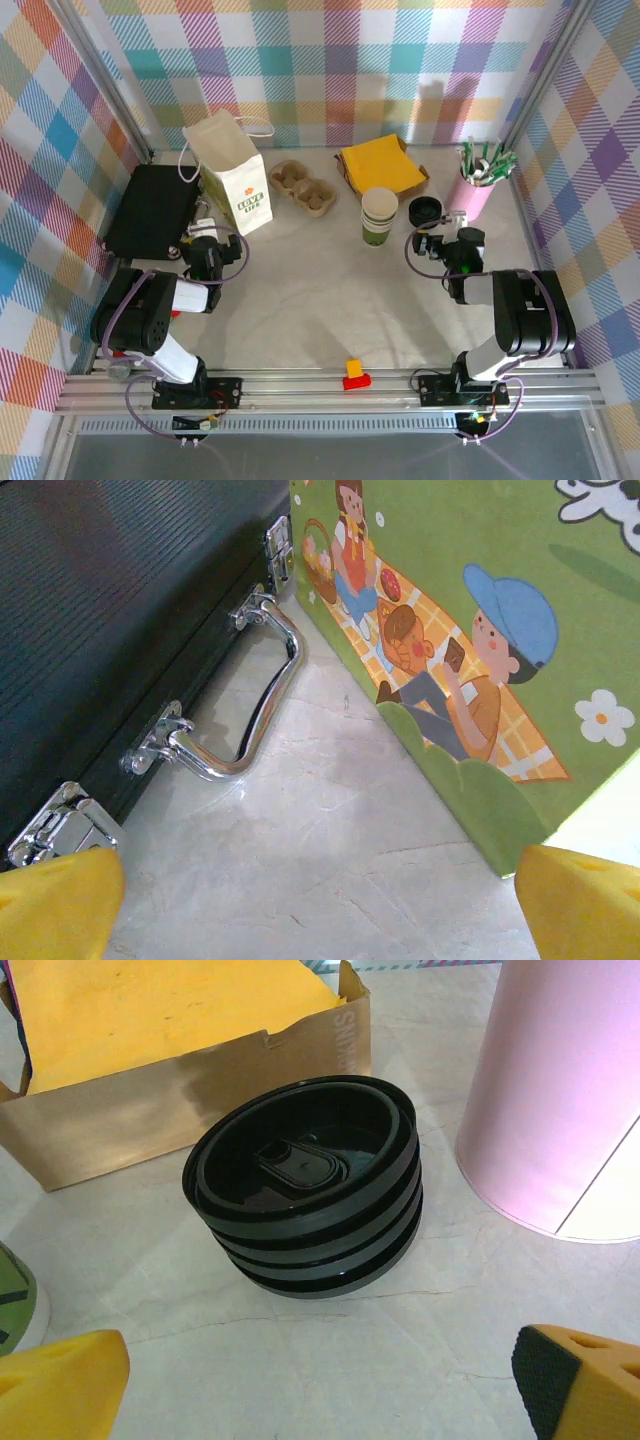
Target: Pack the takeout coffee
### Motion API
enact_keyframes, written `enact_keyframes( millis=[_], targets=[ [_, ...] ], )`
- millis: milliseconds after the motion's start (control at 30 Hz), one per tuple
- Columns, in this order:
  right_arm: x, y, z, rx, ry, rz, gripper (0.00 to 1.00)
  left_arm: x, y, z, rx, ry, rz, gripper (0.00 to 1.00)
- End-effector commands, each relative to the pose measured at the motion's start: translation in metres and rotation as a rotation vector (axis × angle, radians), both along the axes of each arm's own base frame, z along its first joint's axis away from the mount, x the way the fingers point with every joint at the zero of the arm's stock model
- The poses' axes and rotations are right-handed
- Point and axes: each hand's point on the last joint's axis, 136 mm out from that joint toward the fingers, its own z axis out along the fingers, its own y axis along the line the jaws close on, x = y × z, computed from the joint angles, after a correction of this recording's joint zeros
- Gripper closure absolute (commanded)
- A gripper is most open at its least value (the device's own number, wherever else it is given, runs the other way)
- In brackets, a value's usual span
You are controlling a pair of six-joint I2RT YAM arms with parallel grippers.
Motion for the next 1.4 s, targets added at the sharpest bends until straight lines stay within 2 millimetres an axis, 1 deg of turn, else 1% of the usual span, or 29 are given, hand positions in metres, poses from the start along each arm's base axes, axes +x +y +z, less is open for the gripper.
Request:
enact_keyframes(
  millis=[0,600,667,733,833,900,967,1100,1167,1200,1233,1300,1333,1367],
  targets=[
    [0.004,0.004,0.012,0.015,-0.042,0.019,0.01,0.003,0.002,0.008,-0.02,-0.029,0.009,0.0],
    [0.004,0.004,0.012,0.014,-0.046,0.019,0.01,0.002,0.001,0.008,-0.02,-0.032,0.008,0.0],
    [0.003,0.003,0.014,0.014,-0.052,0.01,0.01,0.001,0.001,0.014,-0.015,-0.047,0.006,0.0],
    [-0.001,0.0,0.02,0.015,-0.071,-0.009,0.01,-0.004,-0.003,0.026,-0.006,-0.071,-0.017,0.0],
    [-0.008,-0.004,0.034,0.018,-0.095,-0.038,0.01,-0.016,0.006,0.046,-0.007,-0.074,0.051,0.0],
    [-0.014,-0.01,0.041,0.032,-0.066,-0.078,0.01,-0.026,0.01,0.06,-0.026,-0.104,0.077,0.0],
    [-0.022,-0.015,0.046,0.051,-0.009,-0.12,0.01,-0.034,0.01,0.075,-0.055,-0.128,0.083,0.0],
    [-0.044,-0.022,0.065,0.153,0.08,-0.221,0.01,-0.055,0.013,0.109,-0.109,-0.142,0.116,0.0],
    [-0.059,-0.026,0.08,0.236,0.138,-0.303,0.01,-0.067,0.017,0.124,-0.149,-0.131,0.146,0.0],
    [-0.07,-0.029,0.086,0.274,0.183,-0.348,0.01,-0.074,0.019,0.133,-0.174,-0.122,0.161,0.0],
    [-0.079,-0.026,0.093,0.312,0.221,-0.361,0.01,-0.081,0.019,0.139,-0.201,-0.103,0.173,0.0],
    [-0.09,-0.011,0.108,0.357,0.272,-0.296,0.01,-0.091,0.017,0.157,-0.225,-0.054,0.166,0.0],
    [-0.096,-0.006,0.115,0.388,0.297,-0.282,0.01,-0.097,0.016,0.159,-0.229,-0.003,0.168,0.0],
    [-0.1,-0.003,0.122,0.419,0.317,-0.284,0.01,-0.101,0.016,0.166,-0.242,0.025,0.182,0.0]
  ],
)
